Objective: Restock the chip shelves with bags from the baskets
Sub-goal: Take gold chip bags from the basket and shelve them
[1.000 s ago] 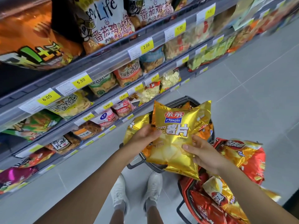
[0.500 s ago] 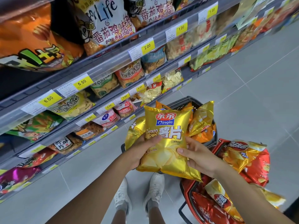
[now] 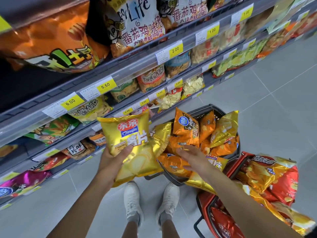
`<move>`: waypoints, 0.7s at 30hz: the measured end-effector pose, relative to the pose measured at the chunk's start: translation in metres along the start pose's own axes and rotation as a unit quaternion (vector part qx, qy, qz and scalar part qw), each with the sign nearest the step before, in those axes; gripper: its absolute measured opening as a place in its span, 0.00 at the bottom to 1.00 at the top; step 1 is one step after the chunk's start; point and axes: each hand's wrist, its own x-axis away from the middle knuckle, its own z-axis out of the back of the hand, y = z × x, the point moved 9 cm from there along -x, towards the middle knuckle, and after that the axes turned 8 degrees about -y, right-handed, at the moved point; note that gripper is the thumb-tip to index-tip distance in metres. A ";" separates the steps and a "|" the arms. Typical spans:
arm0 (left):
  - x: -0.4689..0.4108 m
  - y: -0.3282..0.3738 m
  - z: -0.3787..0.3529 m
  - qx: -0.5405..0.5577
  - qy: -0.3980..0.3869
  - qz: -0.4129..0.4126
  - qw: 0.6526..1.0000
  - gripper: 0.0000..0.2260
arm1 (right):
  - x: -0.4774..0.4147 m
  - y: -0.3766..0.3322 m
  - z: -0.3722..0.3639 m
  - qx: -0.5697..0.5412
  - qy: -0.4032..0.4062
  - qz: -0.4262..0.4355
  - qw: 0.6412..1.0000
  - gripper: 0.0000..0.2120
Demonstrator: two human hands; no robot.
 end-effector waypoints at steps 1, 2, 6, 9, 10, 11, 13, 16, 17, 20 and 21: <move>0.001 0.002 0.015 -0.016 0.024 -0.011 1.000 0.23 | -0.007 0.000 -0.007 0.007 0.019 -0.012 1.000 0.34; 0.002 0.006 0.028 -0.031 0.039 -0.023 0.998 0.19 | -0.014 -0.002 -0.014 0.024 0.039 -0.021 0.999 0.35; 0.003 0.004 0.067 -0.068 0.071 -0.028 0.995 0.17 | -0.044 -0.018 -0.050 0.075 0.084 -0.016 0.994 0.41; 0.001 -0.003 0.087 -0.090 0.081 -0.022 0.992 0.18 | -0.072 -0.016 -0.074 0.076 0.124 -0.042 0.988 0.50; 0.000 -0.004 0.091 -0.099 0.083 -0.020 0.991 0.17 | -0.080 -0.015 -0.079 0.096 0.140 -0.059 0.984 0.53; 0.000 -0.006 0.096 -0.104 0.082 -0.022 0.991 0.17 | -0.087 -0.014 -0.083 0.114 0.153 -0.078 0.978 0.56; -0.003 -0.009 0.106 -0.107 0.078 -0.021 0.991 0.19 | -0.100 -0.011 -0.088 0.128 0.176 -0.103 0.971 0.60; -0.009 -0.011 0.119 -0.119 0.066 -0.017 0.991 0.24 | -0.112 -0.004 -0.090 0.116 0.197 -0.115 0.967 0.60; -0.011 -0.012 0.123 -0.122 0.064 -0.015 0.990 0.26 | -0.114 0.000 -0.091 0.109 0.198 -0.120 0.967 0.60; -0.014 -0.012 0.132 -0.133 0.060 -0.013 0.989 0.23 | -0.120 0.008 -0.086 0.085 0.194 -0.122 0.970 0.57; -0.014 -0.011 0.133 -0.133 0.059 -0.012 0.989 0.22 | -0.120 0.009 -0.084 0.074 0.193 -0.115 0.972 0.56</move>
